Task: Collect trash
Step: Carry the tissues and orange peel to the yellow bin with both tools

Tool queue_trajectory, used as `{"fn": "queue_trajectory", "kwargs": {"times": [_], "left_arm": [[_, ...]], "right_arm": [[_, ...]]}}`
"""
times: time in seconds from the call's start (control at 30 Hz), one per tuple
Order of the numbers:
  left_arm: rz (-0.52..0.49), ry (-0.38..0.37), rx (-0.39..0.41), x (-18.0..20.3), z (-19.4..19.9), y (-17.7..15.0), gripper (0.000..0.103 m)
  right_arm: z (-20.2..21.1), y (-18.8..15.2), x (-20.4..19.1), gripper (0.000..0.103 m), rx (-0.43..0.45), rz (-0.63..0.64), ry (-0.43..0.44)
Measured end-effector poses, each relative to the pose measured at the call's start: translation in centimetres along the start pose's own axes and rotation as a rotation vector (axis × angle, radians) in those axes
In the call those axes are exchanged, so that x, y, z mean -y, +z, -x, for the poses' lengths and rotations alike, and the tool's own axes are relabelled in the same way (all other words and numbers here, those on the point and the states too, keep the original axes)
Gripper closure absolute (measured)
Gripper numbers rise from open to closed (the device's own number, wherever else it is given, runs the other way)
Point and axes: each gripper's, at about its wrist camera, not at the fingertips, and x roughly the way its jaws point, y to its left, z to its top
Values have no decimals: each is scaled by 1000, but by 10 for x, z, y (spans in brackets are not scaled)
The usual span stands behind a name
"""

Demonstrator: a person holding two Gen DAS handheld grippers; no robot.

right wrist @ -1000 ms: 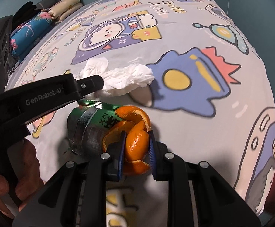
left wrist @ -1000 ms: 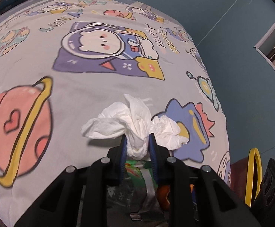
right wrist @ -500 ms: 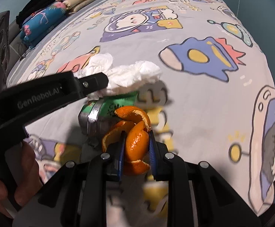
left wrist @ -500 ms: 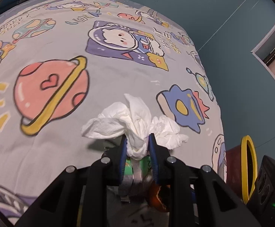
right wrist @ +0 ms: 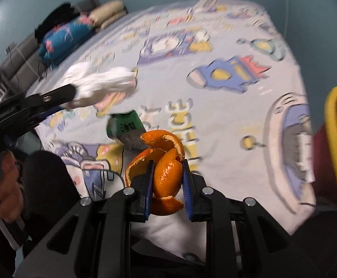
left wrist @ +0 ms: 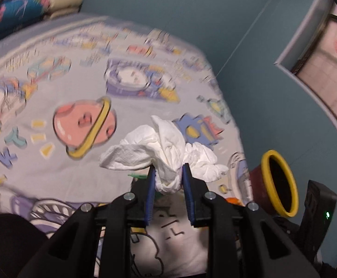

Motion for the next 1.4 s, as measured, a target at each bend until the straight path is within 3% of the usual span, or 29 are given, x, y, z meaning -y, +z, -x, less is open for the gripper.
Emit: {"fn": "queue_trajectory", "kwargs": {"times": [0.13,0.3,0.57,0.83,1.17,1.4], "left_arm": [[-70,-31,99,27,45,17,82],[-173,-18,255,73,96,36,82],[-293,-5,349,137,112,52,82],[-374,-25,276,196,68,55,82],[-494,-49,147,266,-25,40,82],[-569,-49,98,311,-81,23,82]], "right_arm": [[51,9,27,82,98,-42,-34],[115,23,59,82,231,-83,-99],[181,44,93,82,376,-119,-191],[195,52,129,82,413,-165,-250],[169,41,203,82,347,-272,-313],[162,25,252,82,318,-356,-358]]}}
